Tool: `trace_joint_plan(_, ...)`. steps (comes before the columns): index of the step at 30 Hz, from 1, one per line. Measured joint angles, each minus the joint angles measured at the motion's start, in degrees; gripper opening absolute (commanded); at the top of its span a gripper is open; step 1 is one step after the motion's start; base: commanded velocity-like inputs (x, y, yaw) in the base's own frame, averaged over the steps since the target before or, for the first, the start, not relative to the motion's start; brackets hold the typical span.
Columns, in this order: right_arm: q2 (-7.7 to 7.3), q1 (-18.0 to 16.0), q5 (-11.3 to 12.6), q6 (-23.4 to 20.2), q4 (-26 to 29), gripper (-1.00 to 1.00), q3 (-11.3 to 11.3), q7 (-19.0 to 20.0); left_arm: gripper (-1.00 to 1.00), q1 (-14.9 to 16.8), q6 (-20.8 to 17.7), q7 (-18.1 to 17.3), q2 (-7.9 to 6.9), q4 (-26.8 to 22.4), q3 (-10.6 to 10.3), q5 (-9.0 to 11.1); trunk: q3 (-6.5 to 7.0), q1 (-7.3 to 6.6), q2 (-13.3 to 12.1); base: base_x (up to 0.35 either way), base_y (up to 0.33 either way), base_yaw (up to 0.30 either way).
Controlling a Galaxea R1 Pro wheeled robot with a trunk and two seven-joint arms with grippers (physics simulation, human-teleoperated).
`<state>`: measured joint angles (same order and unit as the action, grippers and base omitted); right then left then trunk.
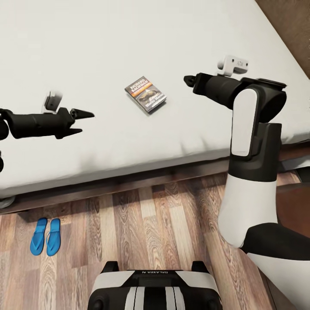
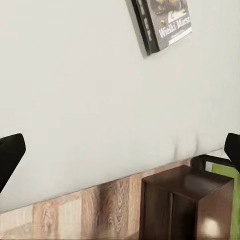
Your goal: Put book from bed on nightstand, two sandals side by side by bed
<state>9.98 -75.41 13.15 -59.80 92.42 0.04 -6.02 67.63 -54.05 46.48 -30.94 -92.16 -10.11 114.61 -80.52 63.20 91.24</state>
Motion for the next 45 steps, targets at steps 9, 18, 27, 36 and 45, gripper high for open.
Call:
trace_joint_plan(9, 0.01, 0.4, 0.0, 0.0, 0.0, 1.00, 3.3, -3.1, 1.00, -6.5, 0.0, -4.3, 0.60, 0.0, 0.7, -3.8, 0.85, 0.00, 0.0, 0.000, 0.000, 0.000)
trace_joint_plan(18, 0.01, 0.6, 0.1, 0.0, 0.0, 1.00, 4.2, -3.8, 1.00, -10.4, 0.1, -8.6, 1.07, 0.0, 0.8, -9.8, 1.69, 0.00, 0.0, 0.000, 0.000, 0.000)
trace_joint_plan(27, 0.01, 0.8, 0.3, 0.0, 0.0, 1.00, 4.5, -3.9, 1.00, -11.3, 0.0, -9.8, 2.40, 0.0, 0.9, -12.7, 2.54, 0.00, 0.0, 0.000, 0.000, 0.000)
trace_joint_plan(36, 0.01, 1.0, 0.4, 0.0, 0.0, 1.00, 4.6, -3.9, 1.00, -11.3, 0.0, -10.1, 3.25, 0.0, 0.8, -13.4, 3.38, 0.00, 0.0, 0.000, 0.000, 0.000)
trace_joint_plan(45, 0.01, 2.3, 0.4, 0.0, 0.0, 1.00, 4.7, -3.9, 1.00, -11.3, 0.0, -10.2, 4.43, 0.0, 0.8, -13.6, 4.22, 0.00, 0.0, 0.000, 0.000, 0.000)
